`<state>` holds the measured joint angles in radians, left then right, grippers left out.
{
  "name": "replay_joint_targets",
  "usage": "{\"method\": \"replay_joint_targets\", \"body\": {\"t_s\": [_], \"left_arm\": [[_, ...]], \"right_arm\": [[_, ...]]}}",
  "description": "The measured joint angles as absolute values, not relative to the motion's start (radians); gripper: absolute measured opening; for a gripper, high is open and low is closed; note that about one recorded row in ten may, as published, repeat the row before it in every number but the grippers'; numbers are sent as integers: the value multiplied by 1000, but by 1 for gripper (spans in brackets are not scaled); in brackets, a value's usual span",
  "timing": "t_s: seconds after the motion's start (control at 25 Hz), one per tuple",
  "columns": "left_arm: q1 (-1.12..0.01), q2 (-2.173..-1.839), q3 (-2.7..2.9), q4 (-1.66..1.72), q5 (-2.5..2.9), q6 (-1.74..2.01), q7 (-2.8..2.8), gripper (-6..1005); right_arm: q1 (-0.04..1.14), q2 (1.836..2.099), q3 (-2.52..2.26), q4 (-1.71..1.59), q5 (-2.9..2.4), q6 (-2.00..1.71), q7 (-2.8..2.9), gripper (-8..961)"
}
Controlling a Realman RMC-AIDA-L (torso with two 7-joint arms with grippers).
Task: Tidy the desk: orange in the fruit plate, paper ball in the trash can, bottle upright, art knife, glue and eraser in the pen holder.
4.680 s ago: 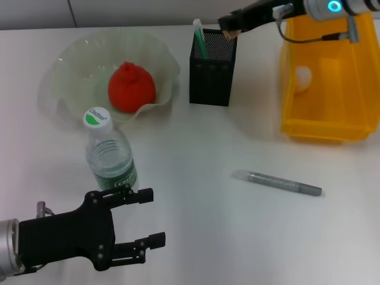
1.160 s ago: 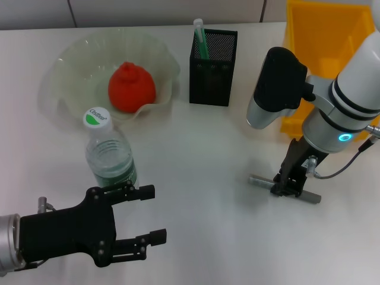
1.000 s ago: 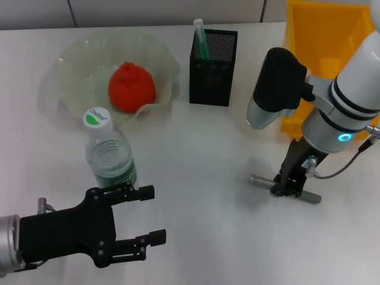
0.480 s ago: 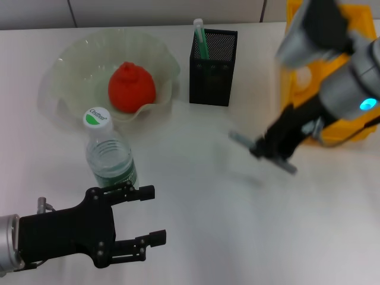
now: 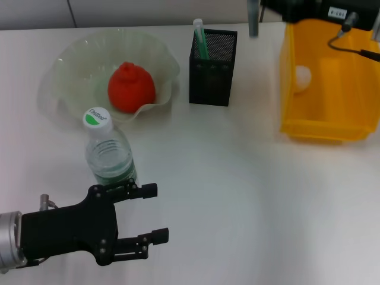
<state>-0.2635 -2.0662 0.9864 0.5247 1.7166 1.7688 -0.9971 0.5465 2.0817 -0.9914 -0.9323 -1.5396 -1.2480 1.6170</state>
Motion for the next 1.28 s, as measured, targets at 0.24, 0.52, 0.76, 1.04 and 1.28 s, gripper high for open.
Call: {"method": "replay_joint_targets", "body": {"t_s": [0.24,0.52,0.76,1.04,1.28], "left_arm": [[-264,-2068,987,520,1717,1769,-993,784],[-264,-2068,988,520,1717,1769,-992,784],[-264,-2068,990,521,1717,1774,-992,784],[-266,-2068,1000,524,1717,1776,-992,784],[-269,-2069,1000,523,1717,1776,-991,784]], "right_arm": [[662,2081,-989,-577,-1302,-1163,1218,134],[779,2085,-1000,-412,-1267,-1042,1111,134],[797,2086,-1001,-387,-1267,-1016,1088,135],[788,2086,-1000,-385,-1265,-1014,1085,134],[784,2086,-1000,-384,-1264,-1006,1085,133]]}}
